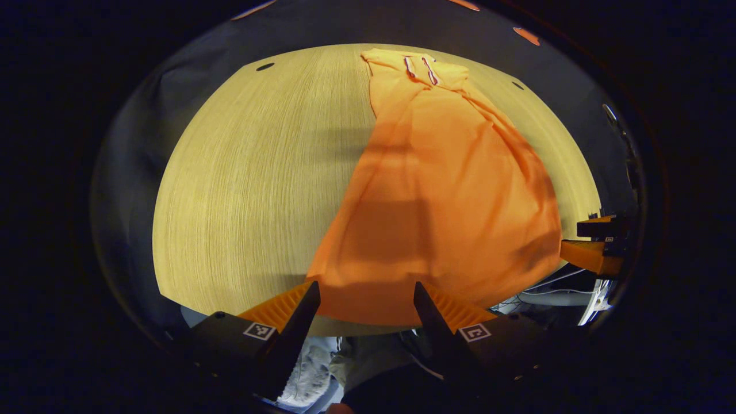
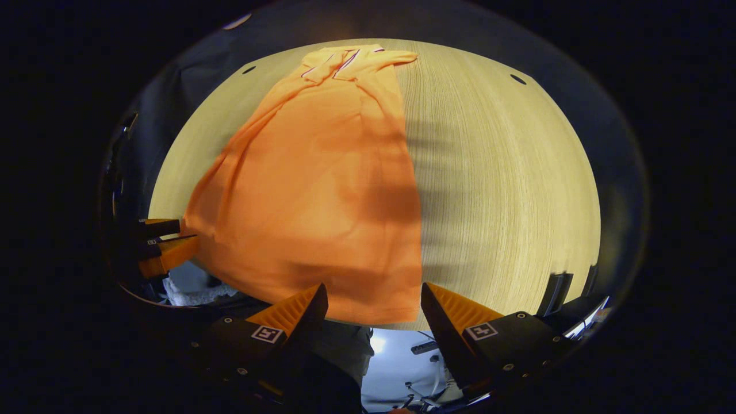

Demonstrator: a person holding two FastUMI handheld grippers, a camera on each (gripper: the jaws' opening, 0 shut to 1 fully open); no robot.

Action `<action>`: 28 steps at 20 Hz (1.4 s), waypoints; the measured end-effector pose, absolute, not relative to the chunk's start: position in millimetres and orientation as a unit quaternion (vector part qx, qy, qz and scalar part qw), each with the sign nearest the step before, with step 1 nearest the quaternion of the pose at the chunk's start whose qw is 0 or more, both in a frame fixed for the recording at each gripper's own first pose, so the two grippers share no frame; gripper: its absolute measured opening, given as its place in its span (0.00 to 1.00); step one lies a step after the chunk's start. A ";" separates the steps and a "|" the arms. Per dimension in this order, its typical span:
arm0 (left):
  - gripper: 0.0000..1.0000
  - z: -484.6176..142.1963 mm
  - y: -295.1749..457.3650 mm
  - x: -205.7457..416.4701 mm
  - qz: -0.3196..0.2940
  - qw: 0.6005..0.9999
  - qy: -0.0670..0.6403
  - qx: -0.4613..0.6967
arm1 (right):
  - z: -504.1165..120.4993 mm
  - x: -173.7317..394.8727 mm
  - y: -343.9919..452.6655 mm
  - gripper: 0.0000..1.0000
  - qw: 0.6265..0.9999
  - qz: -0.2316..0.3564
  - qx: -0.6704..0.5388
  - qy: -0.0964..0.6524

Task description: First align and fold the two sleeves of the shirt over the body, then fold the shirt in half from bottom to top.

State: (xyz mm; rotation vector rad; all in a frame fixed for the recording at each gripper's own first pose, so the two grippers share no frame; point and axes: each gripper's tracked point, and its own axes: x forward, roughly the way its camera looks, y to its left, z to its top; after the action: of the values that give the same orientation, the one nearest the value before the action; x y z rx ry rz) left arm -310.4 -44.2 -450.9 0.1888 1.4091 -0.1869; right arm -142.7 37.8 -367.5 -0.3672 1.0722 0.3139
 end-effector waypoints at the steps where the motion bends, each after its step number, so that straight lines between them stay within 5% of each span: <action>1: 0.99 -455.5 -43.3 -314.6 -0.081 0.751 0.650 0.087 | -368.1 -144.1 35.9 0.99 0.830 0.147 -0.177 0.508; 21: 0.95 -465.0 -43.0 -317.0 -0.058 0.743 0.658 0.105 | -378.8 -153.0 29.3 0.94 0.812 0.121 -0.203 0.533; 23: 0.75 -467.2 -47.2 -318.4 -0.075 0.750 0.648 0.114 | -377.4 -149.7 28.0 0.77 0.820 0.123 -0.205 0.521; 24: 0.64 -467.9 -52.0 -319.1 -0.084 0.750 0.647 0.104 | -379.2 -148.3 29.8 0.57 0.825 0.117 -0.202 0.515; 26: 0.28 -465.5 -54.4 -319.3 -0.085 0.752 0.647 0.092 | -377.7 -144.4 29.3 0.18 0.827 0.123 -0.214 0.506; 27: 0.10 -469.2 -56.7 -318.9 -0.088 0.752 0.649 0.081 | -378.1 -143.6 33.1 0.15 0.831 0.132 -0.203 0.501; 28: 0.08 -466.3 -58.6 -315.5 -0.090 0.760 0.640 0.065 | -379.6 -143.2 34.7 0.01 0.832 0.139 -0.199 0.499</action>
State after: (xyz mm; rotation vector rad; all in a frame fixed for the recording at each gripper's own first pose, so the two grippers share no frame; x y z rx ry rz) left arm -315.5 -58.6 -466.3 0.1418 1.3943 -0.1949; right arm -143.2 34.7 -379.6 -0.4208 1.0575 0.2940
